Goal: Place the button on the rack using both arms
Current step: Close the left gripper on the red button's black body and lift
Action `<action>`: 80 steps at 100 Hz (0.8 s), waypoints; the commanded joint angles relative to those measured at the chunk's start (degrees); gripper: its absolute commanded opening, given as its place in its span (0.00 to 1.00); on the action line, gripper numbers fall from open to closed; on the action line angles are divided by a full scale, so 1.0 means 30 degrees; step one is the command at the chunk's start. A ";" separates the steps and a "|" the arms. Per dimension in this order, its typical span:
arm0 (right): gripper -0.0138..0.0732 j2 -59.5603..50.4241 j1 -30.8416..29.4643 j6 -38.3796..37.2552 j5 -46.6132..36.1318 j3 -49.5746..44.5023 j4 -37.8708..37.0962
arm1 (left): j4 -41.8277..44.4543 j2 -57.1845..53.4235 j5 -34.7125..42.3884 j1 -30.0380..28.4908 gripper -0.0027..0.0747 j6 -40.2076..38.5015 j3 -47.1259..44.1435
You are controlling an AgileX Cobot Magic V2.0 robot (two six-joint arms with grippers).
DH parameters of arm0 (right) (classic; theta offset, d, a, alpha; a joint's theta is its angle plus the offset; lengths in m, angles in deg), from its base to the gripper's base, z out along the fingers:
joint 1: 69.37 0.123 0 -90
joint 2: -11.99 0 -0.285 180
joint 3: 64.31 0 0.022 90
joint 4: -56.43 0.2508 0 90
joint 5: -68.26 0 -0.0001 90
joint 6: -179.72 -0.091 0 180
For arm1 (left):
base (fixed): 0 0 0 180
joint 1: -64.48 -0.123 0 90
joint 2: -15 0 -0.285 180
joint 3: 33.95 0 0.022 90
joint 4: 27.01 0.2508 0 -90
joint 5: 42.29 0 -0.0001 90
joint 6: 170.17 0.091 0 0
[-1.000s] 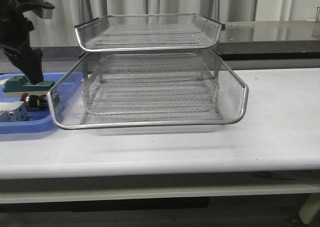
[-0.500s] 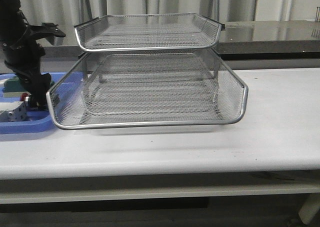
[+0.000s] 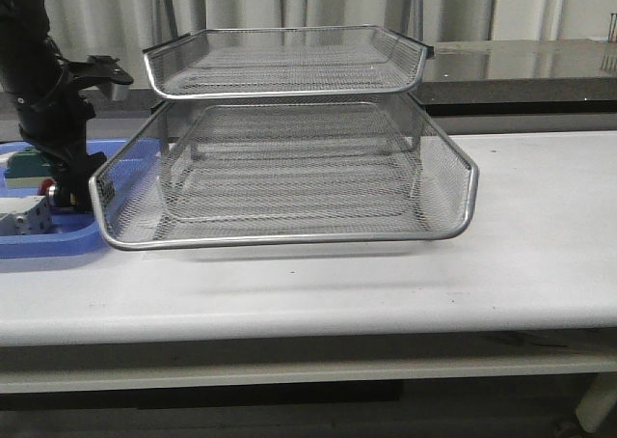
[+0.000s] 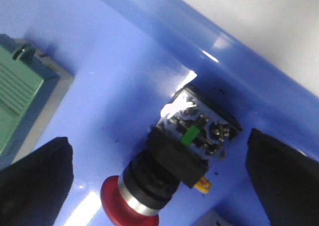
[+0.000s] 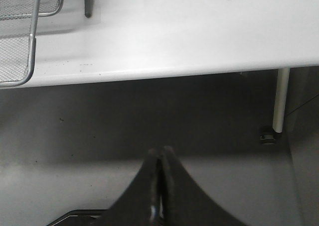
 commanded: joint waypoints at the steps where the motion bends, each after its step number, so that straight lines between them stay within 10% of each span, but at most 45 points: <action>1: 0.08 0.0019 0.0010 -0.0005 -0.0937 0.0671 -0.0250 | -0.0070 -0.1114 0.0551 0.0100 0.89 0.0015 0.0699; 54: 0.08 0.0019 0.0010 -0.0005 -0.0937 0.0671 -0.0250 | -0.0582 -0.0719 0.0551 0.0100 0.88 0.0023 0.0741; 80: 0.08 0.0019 0.0010 -0.0005 -0.0937 0.0671 -0.0250 | -0.1006 -0.0719 0.0476 0.0100 0.49 0.0023 0.0741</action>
